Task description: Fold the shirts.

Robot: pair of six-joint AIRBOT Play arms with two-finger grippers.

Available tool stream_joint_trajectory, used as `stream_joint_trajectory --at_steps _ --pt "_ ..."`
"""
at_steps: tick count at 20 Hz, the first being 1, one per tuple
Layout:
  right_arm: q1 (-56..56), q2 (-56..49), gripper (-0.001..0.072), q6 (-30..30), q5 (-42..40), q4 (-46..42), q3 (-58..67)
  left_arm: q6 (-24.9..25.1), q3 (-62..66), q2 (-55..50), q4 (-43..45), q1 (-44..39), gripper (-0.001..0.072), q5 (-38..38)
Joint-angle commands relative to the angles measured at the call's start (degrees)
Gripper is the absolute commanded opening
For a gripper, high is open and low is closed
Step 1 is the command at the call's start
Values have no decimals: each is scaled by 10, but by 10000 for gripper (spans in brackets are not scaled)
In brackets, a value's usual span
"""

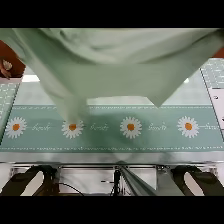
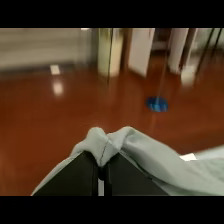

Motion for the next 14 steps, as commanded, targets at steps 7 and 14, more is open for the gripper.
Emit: stream_joint_trajectory --at_steps 7,14 --pt "-89 10 23 43 149 -155 291 -180 190 140 189 7 31 -242" --pt "-89 11 23 43 437 -192 349 -243 222 159 157 7 30 -358"
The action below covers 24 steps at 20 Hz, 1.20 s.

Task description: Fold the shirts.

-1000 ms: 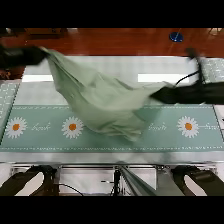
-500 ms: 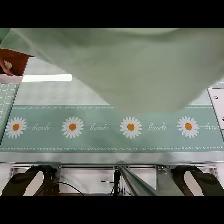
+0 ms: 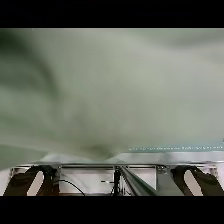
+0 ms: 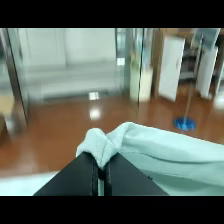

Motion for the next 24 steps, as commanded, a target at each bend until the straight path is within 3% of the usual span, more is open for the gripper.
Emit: stream_joint_trajectory --at_steps 1,3,6,9,12,15,18,24 --pt "-1 1 23 1 108 -31 20 -35 12 2 -23 0 29 -50" --pt "-1 -3 23 -4 109 -39 19 -35 12 -14 -23 0 29 -84" --pt "-1 -10 23 -27 109 -56 -39 -31 -9 -62 -30 0 29 -214" --pt "-1 -18 22 -57 105 -58 -207 -9 -119 -75 -23 0 29 -195" --pt "-1 -71 23 -77 24 -59 -373 20 -280 -101 -16 0 29 -87" --pt "-1 -179 23 -91 -101 -59 -415 45 -408 -178 -27 -3 30 68" --pt "-1 -289 23 -94 -220 -48 -415 70 -433 -299 -34 -21 31 173" --pt "-1 -428 23 -128 -429 83 -415 80 -433 -460 -70 -44 32 362"
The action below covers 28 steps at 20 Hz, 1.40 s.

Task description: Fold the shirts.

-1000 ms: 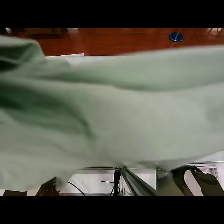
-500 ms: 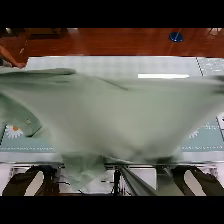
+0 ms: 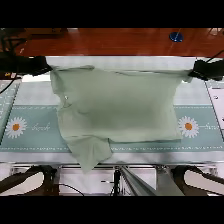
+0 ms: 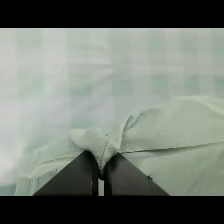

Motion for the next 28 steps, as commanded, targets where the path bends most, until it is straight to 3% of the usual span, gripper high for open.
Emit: stream_joint_trajectory --at_steps 1,7,19,20,21,22,23,25,28 --pt "0 -73 23 -13 -157 81 -4 7 -8 -80 -17 -13 33 141" --pt "0 -143 23 -23 -216 98 -4 7 -8 -146 -26 -46 33 275" --pt "0 -208 28 -40 -167 94 -4 7 -6 -236 -35 -75 36 285" --pt "0 -202 109 -40 -161 105 -4 7 1 -234 -36 -73 40 273" --pt "-4 -191 264 -40 -153 117 -2 8 14 -229 -33 -67 64 254" --pt "-11 -176 401 -50 -122 121 10 8 38 -222 -16 -53 176 218" --pt "-21 -158 453 -72 -85 111 31 7 70 -212 11 -35 318 166" --pt "-49 -120 461 -85 10 34 88 7 143 -188 76 17 487 17" --pt "-96 -53 460 -52 110 -108 117 0 175 -143 92 114 624 -177"
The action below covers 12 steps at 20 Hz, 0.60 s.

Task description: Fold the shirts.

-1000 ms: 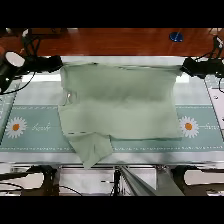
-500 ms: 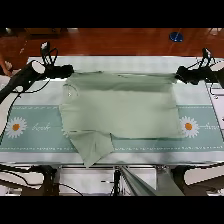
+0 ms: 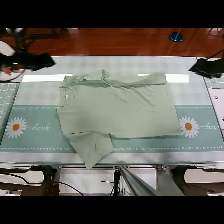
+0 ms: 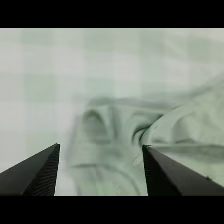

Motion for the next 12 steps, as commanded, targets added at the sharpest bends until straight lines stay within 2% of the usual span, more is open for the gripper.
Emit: stream_joint_trajectory --at_steps 1,4,7,9,10,12 --pt "-47 62 459 20 155 -152 30 -10 24 51 21 100 625 -237" --pt "-85 98 457 29 191 -131 -44 33 -121 122 -51 154 625 -293" --pt "-96 127 459 0 194 -86 -169 77 -336 211 -128 170 624 -279" --pt "-96 136 459 -18 195 -51 -240 99 -454 255 -129 170 626 -272" --pt "-96 138 459 -26 196 -35 -268 101 -500 270 -129 170 678 -260" --pt "-96 138 459 -38 195 -18 -304 109 -566 280 -150 170 686 -238"
